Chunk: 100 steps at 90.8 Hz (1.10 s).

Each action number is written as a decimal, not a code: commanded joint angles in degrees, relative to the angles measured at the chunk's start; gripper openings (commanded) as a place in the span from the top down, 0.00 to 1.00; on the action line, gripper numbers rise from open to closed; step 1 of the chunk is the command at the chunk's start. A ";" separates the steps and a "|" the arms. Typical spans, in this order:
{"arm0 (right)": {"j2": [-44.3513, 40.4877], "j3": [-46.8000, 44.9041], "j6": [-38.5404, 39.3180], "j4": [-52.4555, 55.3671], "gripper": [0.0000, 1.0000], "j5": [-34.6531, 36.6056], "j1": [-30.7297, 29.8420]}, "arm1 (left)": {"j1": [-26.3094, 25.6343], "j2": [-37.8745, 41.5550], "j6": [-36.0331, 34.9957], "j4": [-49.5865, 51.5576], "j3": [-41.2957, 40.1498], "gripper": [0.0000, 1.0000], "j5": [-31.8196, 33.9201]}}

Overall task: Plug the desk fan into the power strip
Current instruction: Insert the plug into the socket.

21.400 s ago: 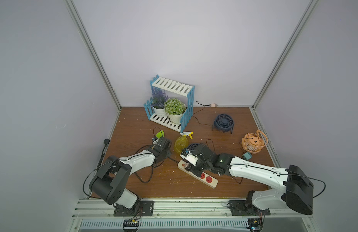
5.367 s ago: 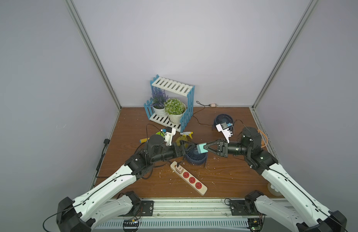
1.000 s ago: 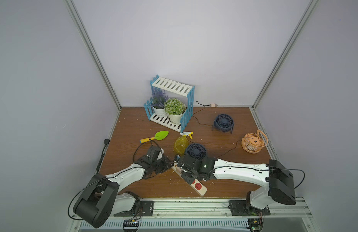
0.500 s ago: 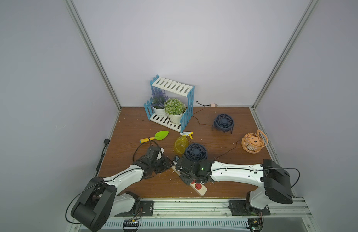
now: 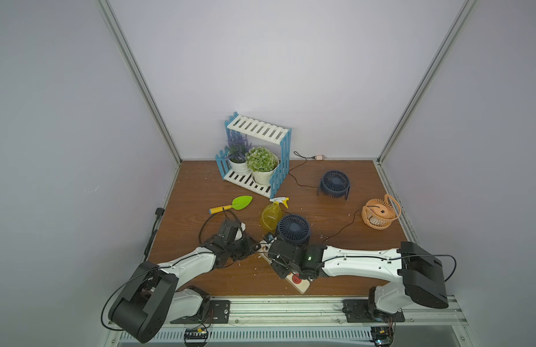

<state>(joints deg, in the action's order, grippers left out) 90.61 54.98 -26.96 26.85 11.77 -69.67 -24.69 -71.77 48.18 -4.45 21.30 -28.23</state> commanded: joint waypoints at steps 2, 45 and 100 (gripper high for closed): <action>13.58 -4.14 -1.02 19.37 1.00 -2.87 1.28 | 0.60 0.34 -1.50 0.65 0.74 0.63 -1.06; 7.91 11.02 1.00 20.11 0.57 1.99 -1.79 | 0.60 10.75 -14.40 22.78 10.86 0.43 7.75; -24.98 12.79 4.32 15.61 0.21 13.44 -3.54 | 0.61 9.29 -25.09 34.15 33.42 0.16 12.80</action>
<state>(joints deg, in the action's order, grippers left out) 70.78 68.75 -24.25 44.99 20.88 -74.37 -24.69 -61.47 24.71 26.63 52.18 -17.34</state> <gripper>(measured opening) 0.778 0.839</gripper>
